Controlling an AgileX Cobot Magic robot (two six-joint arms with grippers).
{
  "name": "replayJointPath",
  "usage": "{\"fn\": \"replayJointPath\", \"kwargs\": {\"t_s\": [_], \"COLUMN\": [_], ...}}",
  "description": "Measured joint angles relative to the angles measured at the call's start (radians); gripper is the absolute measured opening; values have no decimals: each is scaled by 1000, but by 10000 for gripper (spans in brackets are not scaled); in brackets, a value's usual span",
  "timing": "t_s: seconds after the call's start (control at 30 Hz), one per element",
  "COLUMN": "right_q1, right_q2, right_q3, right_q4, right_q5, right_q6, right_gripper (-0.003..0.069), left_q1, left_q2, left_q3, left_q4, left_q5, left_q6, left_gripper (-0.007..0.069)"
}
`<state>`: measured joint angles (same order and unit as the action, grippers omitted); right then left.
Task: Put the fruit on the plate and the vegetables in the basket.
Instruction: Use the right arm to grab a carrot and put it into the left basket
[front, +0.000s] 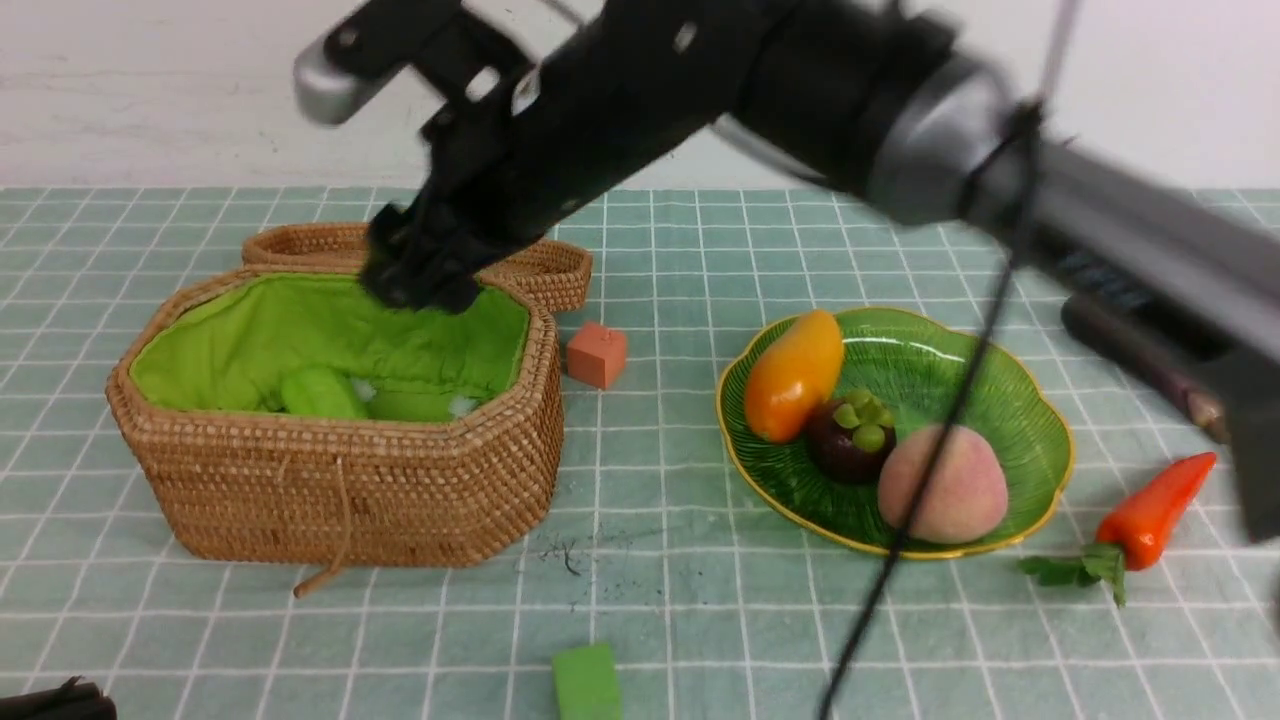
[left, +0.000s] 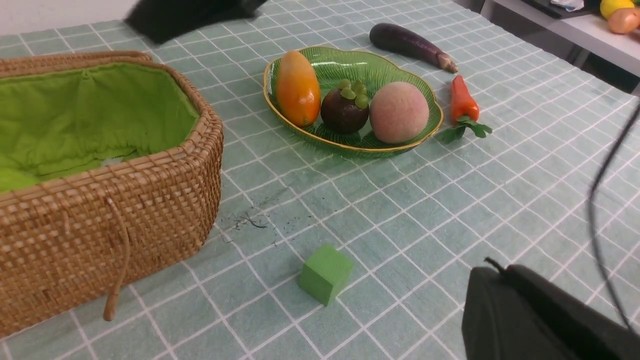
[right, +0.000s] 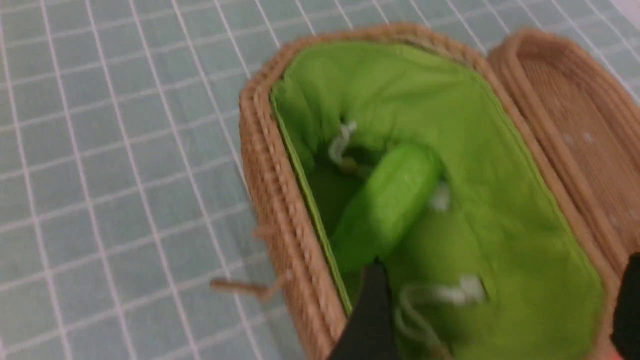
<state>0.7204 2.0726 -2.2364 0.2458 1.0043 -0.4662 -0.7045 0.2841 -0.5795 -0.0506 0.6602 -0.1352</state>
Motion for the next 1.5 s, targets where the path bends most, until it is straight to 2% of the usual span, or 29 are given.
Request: {"fn": "replayJointPath", "kwargs": {"t_s": [0.1,0.13,0.2,0.27,0.3,0.37,0.4,0.5,0.57,0.67,0.73,0.83,0.9,0.97,1.1,1.3,1.5], "right_q1": [0,-2,-16,-29,-60,-116,-124,-332,-465,-587,-701,-794,-810,-826,-828,-828,-829], "right_q2": [-126,-145,-217,-252,-310,-381,-389,-530,-561,-563,-527,-444,-414,-339,-247,-143,-118], "right_q3": [-5,-2,32,60,121,211,223,474,612,754,899,990,1002,1007,1005,974,955], "right_q4": [-240,-298,-423,-478,-522,-544,-547,-545,-526,-462,-348,-211,-175,-95,-29,-14,-23], "right_q5": [206,226,244,247,247,247,246,243,244,232,126,-43,-86,-182,-268,-276,-257], "right_q6": [193,232,308,346,406,501,501,693,764,837,895,871,849,779,725,708,692], "right_gripper": [354,315,158,84,8,-14,-14,-3,25,76,187,342,384,464,501,490,392], "left_q1": [0,0,0,0,0,0,0,0,0,0,0,0,0,0,0,0,0], "left_q2": [0,0,0,0,0,0,0,0,0,0,0,0,0,0,0,0,0], "left_q3": [0,0,0,0,0,0,0,0,0,0,0,0,0,1,1,1,1], "left_q4": [0,0,-1,-1,-1,-1,-1,-1,-1,-1,-1,-1,-1,-1,-1,-1,-1], "left_q5": [1,0,1,0,1,1,1,1,2,5,8,8,8,8,8,8,13], "left_q6": [0,0,0,0,0,0,0,0,0,0,0,0,0,0,0,0,0], "left_gripper": [-13,-13,-13,-13,-13,-13,-13,-13,-12,-11,-11,-10,-10,-10,-8,-3,-1]}}
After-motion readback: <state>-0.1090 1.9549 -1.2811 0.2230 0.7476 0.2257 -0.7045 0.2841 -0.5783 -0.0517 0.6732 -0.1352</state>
